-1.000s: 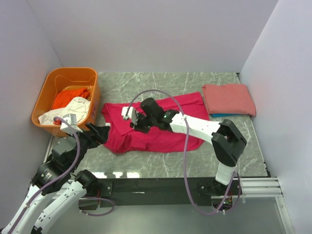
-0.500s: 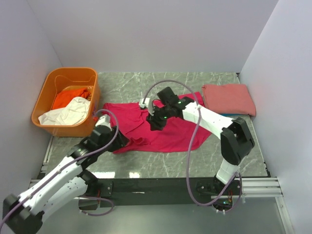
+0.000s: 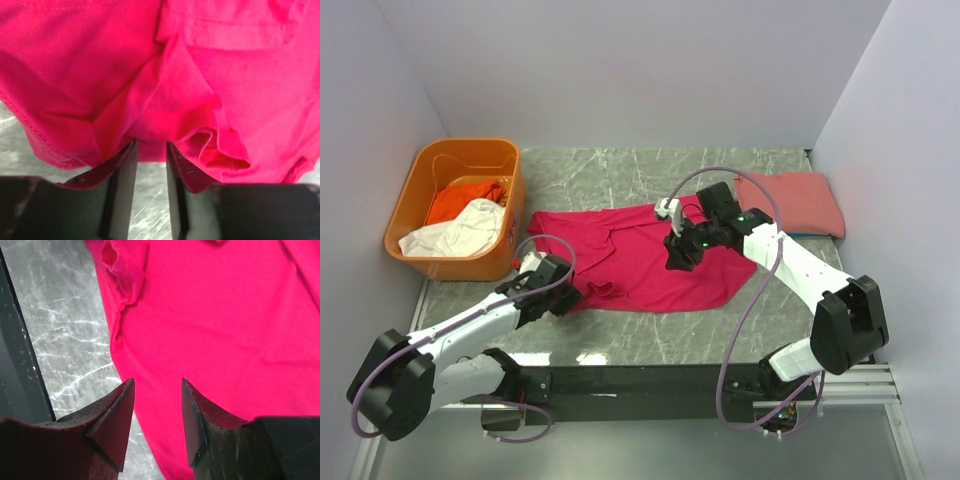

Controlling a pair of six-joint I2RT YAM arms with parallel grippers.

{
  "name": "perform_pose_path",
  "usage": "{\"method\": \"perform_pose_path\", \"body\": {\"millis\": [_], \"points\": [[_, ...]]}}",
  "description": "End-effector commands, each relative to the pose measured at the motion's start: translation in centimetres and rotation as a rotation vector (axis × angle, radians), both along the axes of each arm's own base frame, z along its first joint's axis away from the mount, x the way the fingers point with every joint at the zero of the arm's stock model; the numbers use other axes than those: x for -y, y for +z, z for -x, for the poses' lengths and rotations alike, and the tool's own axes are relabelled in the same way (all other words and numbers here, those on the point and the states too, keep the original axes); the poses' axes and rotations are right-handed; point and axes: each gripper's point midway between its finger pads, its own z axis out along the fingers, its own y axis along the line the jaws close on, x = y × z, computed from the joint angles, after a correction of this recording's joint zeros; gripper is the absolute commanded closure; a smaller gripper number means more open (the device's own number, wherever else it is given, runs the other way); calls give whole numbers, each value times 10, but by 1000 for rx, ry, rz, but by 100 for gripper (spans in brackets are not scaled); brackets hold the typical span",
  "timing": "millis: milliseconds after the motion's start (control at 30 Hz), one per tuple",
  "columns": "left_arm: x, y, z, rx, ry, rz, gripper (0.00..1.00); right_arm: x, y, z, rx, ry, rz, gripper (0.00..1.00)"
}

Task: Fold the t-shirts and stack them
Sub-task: Fold the tshirt

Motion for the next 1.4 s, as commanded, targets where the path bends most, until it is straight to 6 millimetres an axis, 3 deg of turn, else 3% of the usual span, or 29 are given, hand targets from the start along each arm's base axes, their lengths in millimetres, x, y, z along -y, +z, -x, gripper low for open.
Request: {"method": "perform_pose_path", "body": {"millis": [0,67,300,800,1367], "points": [[-2,20,-19,46,96,0,63,3,22,-2,32,-17,-79,51],[-8,21,-19,50,108,-23,59,8,22,-5,26,-32,-90,51],[-18,13,-16,31,118,-73,58,12,26,-7,22,-46,-107,51],[-17,-4,-19,-20,92,-112,60,18,30,-10,19,-71,-124,51],[-6,-9,-28,-11,47,-84,65,21,31,-8,19,-72,-129,52]]}}
